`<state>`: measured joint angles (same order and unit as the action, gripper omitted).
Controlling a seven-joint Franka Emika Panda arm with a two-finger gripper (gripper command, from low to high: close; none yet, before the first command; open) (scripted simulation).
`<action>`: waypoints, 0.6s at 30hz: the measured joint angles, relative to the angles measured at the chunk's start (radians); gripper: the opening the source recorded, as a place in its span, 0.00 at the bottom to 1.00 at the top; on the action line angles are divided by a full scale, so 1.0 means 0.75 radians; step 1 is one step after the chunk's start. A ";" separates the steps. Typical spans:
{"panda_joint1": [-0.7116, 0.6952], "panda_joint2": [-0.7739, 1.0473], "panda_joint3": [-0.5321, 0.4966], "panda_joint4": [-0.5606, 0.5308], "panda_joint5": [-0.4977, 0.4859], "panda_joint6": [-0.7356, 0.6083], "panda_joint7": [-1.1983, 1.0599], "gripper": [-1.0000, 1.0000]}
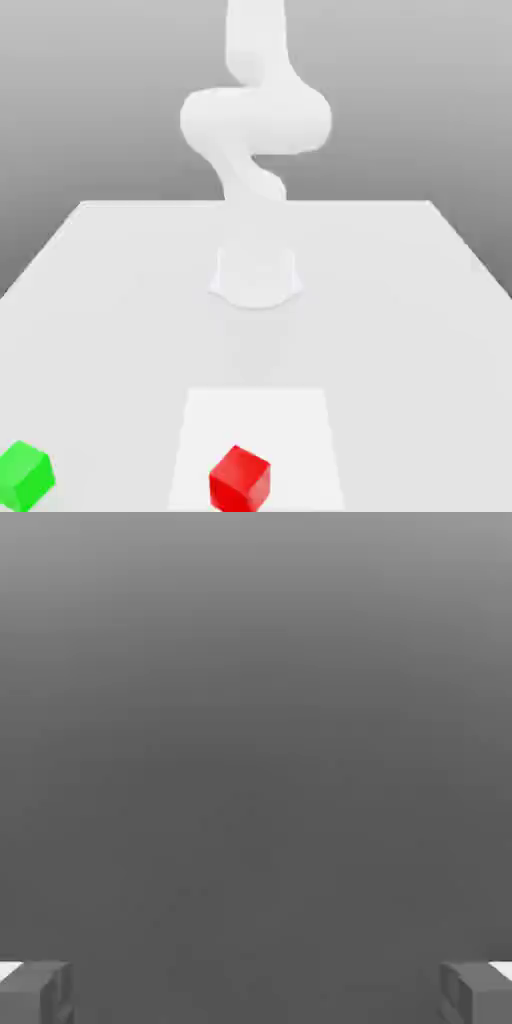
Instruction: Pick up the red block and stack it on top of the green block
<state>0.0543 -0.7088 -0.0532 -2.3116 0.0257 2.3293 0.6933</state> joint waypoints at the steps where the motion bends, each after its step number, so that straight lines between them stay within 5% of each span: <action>1: 0.031 0.052 -0.030 -0.007 0.015 0.017 -0.062 0.50; 18: 0.313 0.881 -0.309 -0.110 0.289 0.280 -1.056 0.50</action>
<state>0.2893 -0.0479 -0.2852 -2.3943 0.2426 2.5390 -0.0990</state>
